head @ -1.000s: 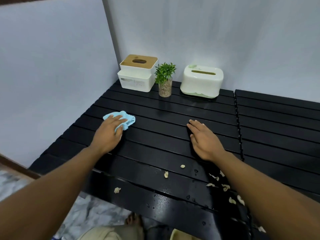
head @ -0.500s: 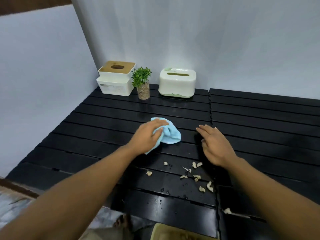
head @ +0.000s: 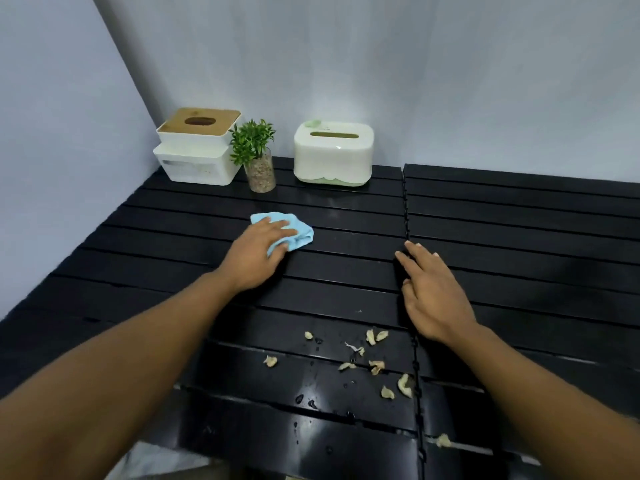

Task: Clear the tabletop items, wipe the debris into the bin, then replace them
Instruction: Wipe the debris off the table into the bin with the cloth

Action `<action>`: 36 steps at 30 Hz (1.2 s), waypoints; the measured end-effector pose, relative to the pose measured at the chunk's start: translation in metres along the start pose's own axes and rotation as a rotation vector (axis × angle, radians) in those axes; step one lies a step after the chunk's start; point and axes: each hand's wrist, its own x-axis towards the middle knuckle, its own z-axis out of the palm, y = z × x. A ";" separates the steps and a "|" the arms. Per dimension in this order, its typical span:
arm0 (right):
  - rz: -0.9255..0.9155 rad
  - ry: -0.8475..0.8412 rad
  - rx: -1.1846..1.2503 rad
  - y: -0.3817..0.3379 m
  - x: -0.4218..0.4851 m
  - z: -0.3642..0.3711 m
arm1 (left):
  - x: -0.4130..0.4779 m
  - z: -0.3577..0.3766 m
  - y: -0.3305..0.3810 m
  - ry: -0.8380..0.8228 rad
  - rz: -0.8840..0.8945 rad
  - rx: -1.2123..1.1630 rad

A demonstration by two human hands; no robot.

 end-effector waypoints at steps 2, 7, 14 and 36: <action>0.016 -0.004 0.007 -0.002 -0.002 -0.002 | -0.007 0.012 0.033 -0.057 0.095 -0.067; 0.057 -0.047 -0.028 -0.007 -0.002 -0.006 | -0.014 0.039 0.107 -0.297 0.323 -0.151; -0.034 -0.130 0.056 -0.040 -0.006 -0.023 | -0.043 -0.039 0.054 0.024 0.052 -0.313; -0.381 -0.163 -0.040 -0.216 -0.056 0.041 | -0.236 -0.089 -0.071 0.376 -0.399 -0.028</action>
